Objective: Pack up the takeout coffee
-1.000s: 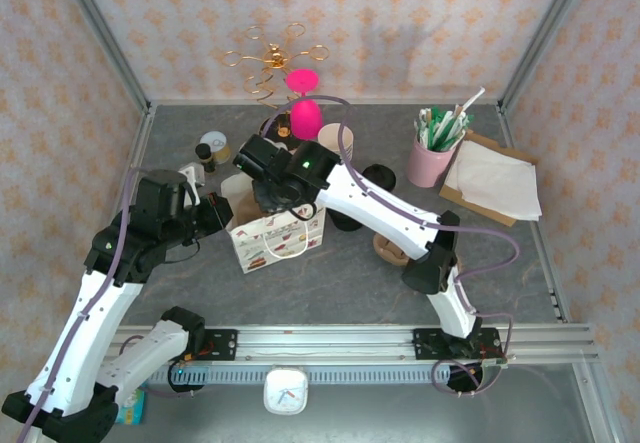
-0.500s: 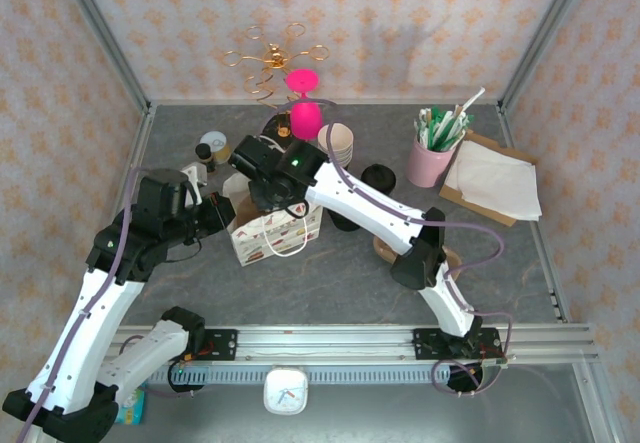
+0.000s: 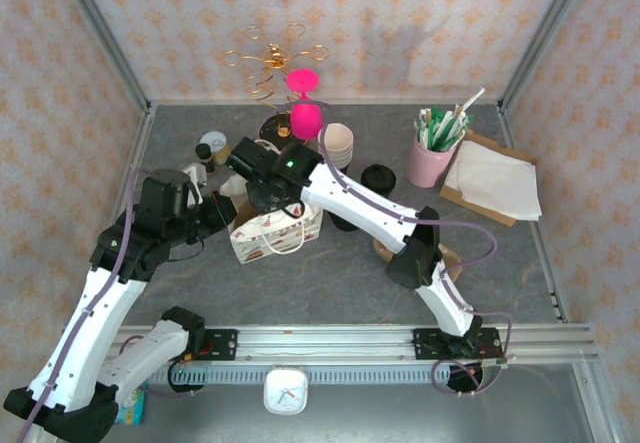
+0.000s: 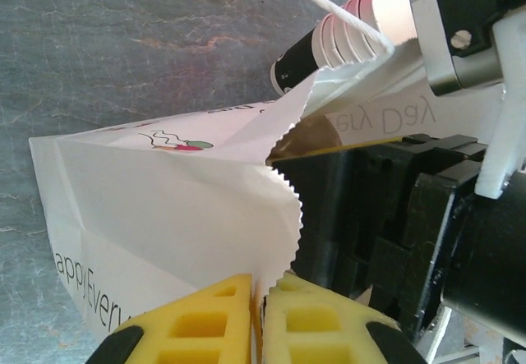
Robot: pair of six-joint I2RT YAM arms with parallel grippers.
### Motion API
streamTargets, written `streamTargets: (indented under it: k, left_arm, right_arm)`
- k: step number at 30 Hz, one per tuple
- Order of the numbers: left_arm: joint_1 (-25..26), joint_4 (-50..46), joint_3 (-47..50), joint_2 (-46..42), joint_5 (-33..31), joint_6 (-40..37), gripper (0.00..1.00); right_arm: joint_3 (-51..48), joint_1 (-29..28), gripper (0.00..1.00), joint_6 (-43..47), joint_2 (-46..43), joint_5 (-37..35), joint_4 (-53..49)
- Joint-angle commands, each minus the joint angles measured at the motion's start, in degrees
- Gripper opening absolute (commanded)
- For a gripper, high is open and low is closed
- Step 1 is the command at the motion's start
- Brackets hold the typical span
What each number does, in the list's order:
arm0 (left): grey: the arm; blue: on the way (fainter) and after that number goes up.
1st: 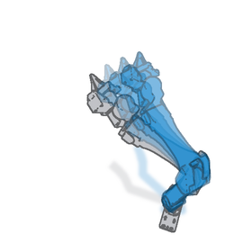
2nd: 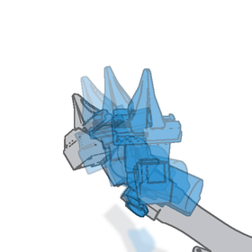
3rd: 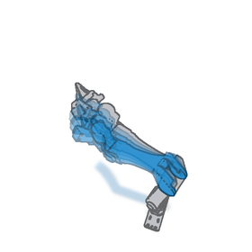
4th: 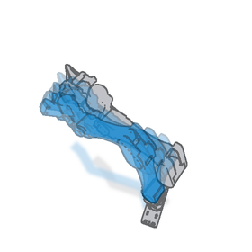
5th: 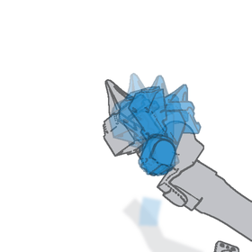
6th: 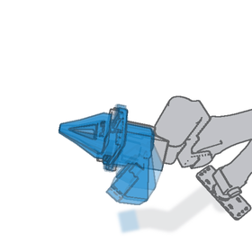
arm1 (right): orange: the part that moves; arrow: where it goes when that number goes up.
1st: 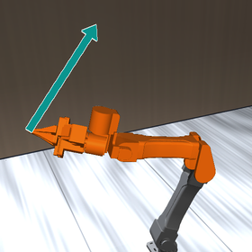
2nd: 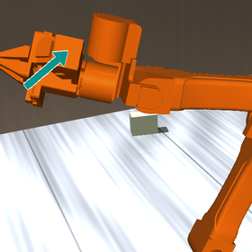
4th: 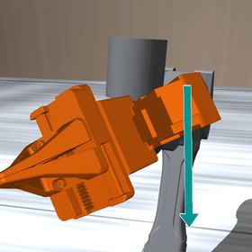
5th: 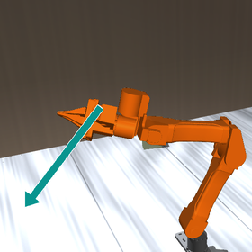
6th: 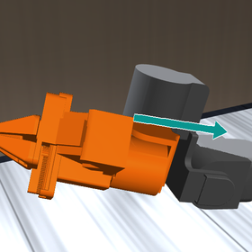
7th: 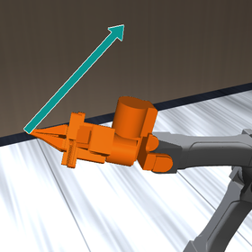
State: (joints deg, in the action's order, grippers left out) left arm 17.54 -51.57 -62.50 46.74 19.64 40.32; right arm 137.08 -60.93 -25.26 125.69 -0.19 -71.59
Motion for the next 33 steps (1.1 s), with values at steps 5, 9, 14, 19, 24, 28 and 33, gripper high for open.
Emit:
streamTargets:
  k: [5, 9, 14, 19, 24, 28, 33]
  left_arm:
    - [0.3, 1.7, 0.0, 0.7, -0.1, -0.1, 0.11]
    - [0.3, 1.9, 0.1, 0.5, 0.1, 0.1, 0.11]
    - [0.3, 1.8, -0.1, 0.2, -0.3, 0.4, 0.11]
    - [0.3, 1.4, -0.3, 0.3, -0.9, 0.5, 0.11]
    - [0.3, 0.7, -1.0, 0.2, -2.9, 1.9, 0.11]
    - [0.5, 1.0, -1.8, -0.5, -3.2, 5.0, 0.11]
    - [1.9, 3.9, 1.8, -3.3, -4.4, 11.3, 0.10]
  right_arm:
    - [-0.8, 0.3, 0.46, 1.0, 1.8, -1.5, -0.7]
    - [-1.1, 0.3, 0.48, 1.1, 2.0, -1.2, 0.5]
    - [3.3, 0.5, 0.53, 0.5, 1.8, -2.3, -0.5]
    - [2.9, 0.8, 0.58, -0.1, -0.6, -3.5, -0.6]
    - [2.9, 0.9, 0.62, 0.0, -2.0, -3.6, -1.6]
    - [3.0, 0.6, 0.63, -0.1, -2.9, -3.2, -2.8]
    - [3.1, 0.0, 0.66, -0.8, -3.8, -2.6, -2.9]
